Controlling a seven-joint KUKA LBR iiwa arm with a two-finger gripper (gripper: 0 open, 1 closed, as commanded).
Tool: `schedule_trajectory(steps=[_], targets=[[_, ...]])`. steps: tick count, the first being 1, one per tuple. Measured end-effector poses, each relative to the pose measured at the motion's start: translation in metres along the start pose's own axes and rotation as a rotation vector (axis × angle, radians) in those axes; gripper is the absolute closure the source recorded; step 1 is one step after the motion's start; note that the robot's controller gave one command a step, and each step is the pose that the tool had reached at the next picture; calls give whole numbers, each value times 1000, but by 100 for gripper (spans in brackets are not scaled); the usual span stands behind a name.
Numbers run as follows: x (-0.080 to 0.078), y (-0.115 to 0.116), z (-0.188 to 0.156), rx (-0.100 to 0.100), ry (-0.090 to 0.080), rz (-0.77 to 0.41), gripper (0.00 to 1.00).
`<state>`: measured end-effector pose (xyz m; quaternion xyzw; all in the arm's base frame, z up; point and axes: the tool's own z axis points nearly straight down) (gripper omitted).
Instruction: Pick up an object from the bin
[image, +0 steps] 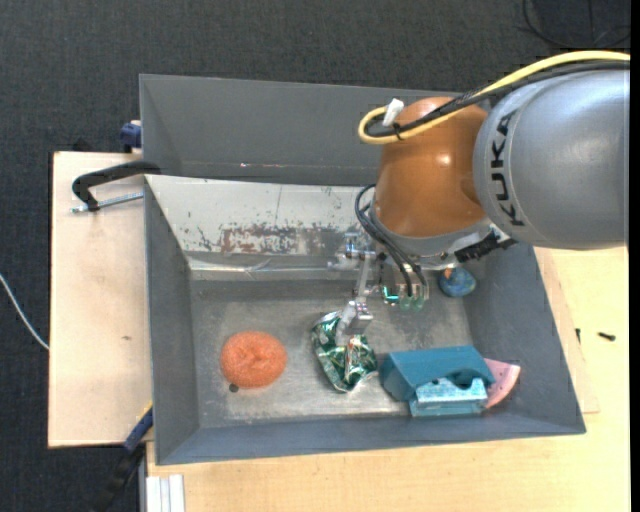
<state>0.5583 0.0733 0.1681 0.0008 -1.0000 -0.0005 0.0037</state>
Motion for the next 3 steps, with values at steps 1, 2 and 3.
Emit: schedule_trajectory(steps=[1, 2, 3], targets=[[-2, 0, -5, -1, -9, 1, 0], [-2, -9, 19, -1, -16, -112, 0], [50, -38, 89, 2, -32, -493, 100]])
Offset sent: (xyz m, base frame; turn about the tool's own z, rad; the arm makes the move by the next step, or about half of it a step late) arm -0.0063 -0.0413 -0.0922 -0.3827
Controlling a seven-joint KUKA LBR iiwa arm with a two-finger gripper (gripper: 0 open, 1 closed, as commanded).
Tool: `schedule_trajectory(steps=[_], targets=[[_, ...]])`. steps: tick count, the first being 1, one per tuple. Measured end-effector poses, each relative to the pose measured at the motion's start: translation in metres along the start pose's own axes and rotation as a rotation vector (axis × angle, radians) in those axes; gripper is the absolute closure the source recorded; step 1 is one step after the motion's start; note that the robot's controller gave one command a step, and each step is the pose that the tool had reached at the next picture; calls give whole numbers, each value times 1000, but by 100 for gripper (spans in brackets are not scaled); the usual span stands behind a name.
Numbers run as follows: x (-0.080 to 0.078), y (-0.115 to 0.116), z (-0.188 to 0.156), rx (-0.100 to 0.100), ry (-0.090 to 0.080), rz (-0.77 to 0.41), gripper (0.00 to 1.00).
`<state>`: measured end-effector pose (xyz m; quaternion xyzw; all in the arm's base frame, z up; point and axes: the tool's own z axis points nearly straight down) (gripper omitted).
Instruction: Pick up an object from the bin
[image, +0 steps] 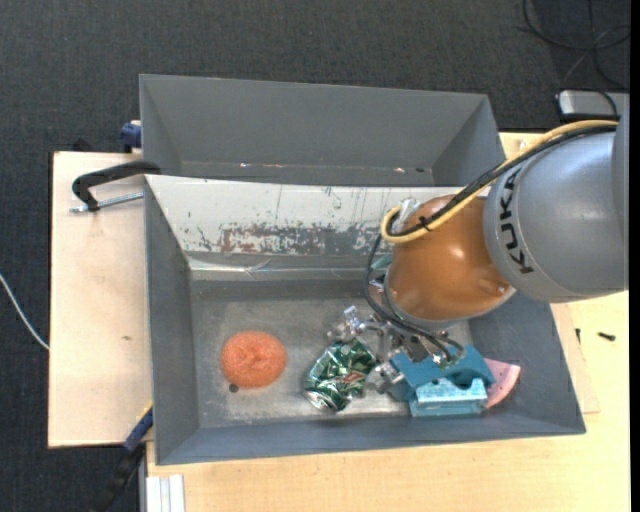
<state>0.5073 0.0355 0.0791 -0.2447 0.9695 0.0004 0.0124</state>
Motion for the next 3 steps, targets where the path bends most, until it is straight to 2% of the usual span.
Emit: schedule_trajectory(steps=[1, 2, 3], targets=[[0, 0, 0, 0, 0, 0, 100], [-9, -18, -1, -7, 19, -51, 100], [9, -9, -156, -5, 18, -92, 100]])
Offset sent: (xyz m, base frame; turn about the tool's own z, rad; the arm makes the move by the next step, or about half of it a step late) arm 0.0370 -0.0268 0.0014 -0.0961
